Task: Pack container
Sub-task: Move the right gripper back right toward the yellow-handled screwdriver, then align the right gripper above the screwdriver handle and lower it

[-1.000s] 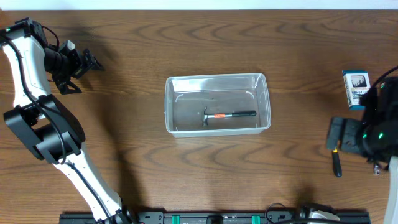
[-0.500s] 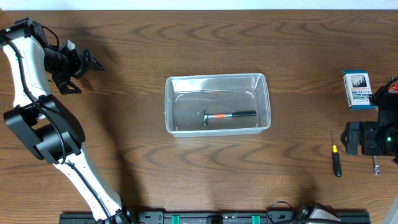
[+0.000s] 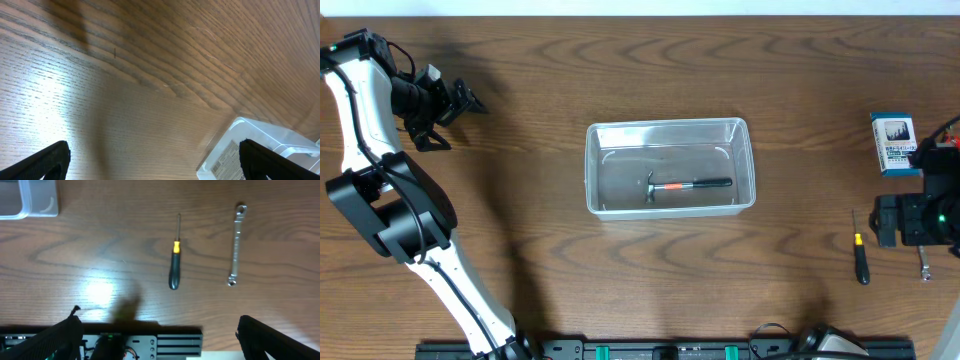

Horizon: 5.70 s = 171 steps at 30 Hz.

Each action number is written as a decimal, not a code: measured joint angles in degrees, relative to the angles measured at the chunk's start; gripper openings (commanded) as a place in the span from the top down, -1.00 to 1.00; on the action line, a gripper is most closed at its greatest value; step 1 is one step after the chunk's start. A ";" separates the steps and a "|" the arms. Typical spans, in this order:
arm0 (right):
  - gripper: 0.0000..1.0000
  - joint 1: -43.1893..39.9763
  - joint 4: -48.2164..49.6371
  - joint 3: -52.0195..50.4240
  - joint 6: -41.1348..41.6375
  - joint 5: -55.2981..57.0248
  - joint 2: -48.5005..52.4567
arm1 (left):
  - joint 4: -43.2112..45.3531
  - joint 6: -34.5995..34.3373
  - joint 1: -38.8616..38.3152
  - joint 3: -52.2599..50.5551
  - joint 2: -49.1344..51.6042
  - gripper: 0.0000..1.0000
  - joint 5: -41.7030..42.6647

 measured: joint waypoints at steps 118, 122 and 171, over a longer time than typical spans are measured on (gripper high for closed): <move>-0.99 -2.14 42.38 -35.45 -2.38 2.12 21.75 | 0.00 0.00 0.00 0.00 0.00 -0.96 0.00; -0.98 -2.71 42.23 -35.63 -2.38 2.12 21.75 | 0.00 0.00 0.00 0.00 0.00 -0.96 0.00; -0.98 -5.64 42.29 -36.76 -5.70 5.79 21.68 | -0.02 0.00 0.00 0.00 0.00 -0.96 0.00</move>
